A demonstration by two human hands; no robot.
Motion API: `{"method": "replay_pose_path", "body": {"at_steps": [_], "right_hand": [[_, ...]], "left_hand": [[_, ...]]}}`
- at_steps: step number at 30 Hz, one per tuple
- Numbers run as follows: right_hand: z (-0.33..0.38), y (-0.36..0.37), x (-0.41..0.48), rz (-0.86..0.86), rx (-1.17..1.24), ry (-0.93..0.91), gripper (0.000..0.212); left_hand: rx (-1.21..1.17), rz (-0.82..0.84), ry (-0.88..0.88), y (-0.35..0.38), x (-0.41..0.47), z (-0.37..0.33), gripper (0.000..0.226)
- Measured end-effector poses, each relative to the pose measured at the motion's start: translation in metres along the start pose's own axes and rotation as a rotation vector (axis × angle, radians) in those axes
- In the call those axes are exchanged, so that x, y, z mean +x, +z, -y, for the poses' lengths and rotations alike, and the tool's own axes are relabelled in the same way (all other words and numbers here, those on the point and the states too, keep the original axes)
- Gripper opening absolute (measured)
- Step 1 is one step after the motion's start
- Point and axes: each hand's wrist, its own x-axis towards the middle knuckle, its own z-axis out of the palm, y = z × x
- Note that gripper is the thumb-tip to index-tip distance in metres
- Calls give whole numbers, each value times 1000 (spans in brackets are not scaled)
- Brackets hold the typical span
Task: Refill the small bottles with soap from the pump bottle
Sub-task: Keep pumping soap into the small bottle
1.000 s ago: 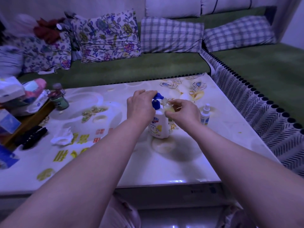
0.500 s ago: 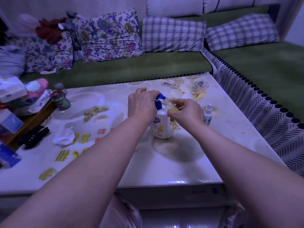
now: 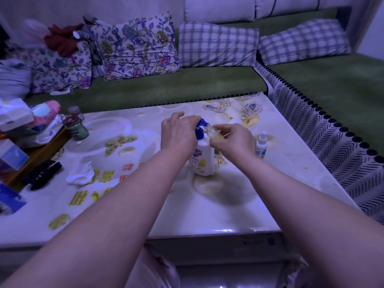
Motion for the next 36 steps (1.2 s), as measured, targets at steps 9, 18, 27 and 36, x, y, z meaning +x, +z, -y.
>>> {"method": "replay_pose_path", "body": {"at_steps": [9,18,27,36], "right_hand": [[1,-2,1,2,-48,0,45],[-1,0,2,29,-60,6,44],[-1,0,0,39,-14,31,45],[1,0,1,35,-9,25,45]], "left_hand": [[167,19,98,6,1,1,46],[244,66,130,7,-1,-1,47],[92,7,73,8,-5,3,54],[36,0,38,8,-5,1,51]]}}
